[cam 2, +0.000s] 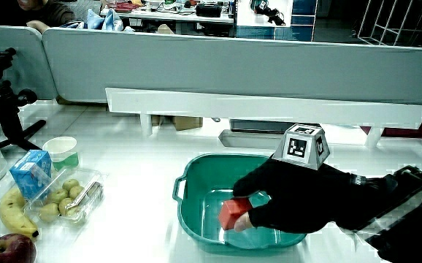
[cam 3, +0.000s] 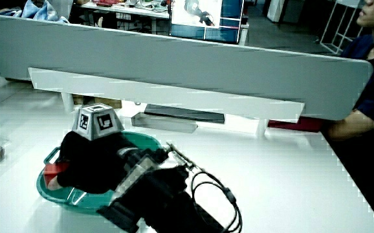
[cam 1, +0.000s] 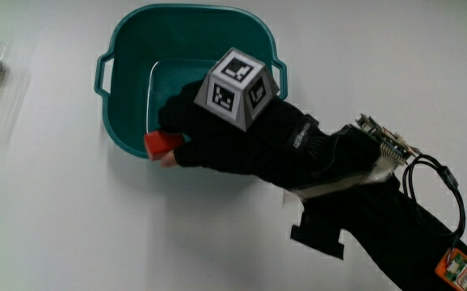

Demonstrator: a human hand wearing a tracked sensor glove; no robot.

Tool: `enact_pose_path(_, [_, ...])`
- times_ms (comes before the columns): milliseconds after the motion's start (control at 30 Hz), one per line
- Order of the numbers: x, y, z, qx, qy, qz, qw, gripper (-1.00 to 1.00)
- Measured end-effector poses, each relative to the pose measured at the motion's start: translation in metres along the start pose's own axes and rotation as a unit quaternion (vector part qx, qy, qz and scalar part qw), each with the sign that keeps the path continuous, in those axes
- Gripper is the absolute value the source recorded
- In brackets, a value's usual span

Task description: Place red block

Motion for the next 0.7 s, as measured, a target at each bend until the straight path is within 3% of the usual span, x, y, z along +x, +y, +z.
enact_pose_path(167, [0.018,0.007,0.001,-0.002,0.024,-0.021,0.9995,0.00])
enact_pose_path(233, [0.024,0.009,0.001,-0.002,0.011,-0.036,0.9993,0.00])
enact_pose_path(300, [0.033,0.011,-0.001,0.000,0.017,-0.047,0.9987,0.00])
enact_pose_path(567, [0.066,0.020,-0.013,-0.010,0.039,-0.098,0.9944,0.00])
enact_pose_path(700, [0.074,0.023,-0.014,-0.013,0.049,-0.109,0.9928,0.00])
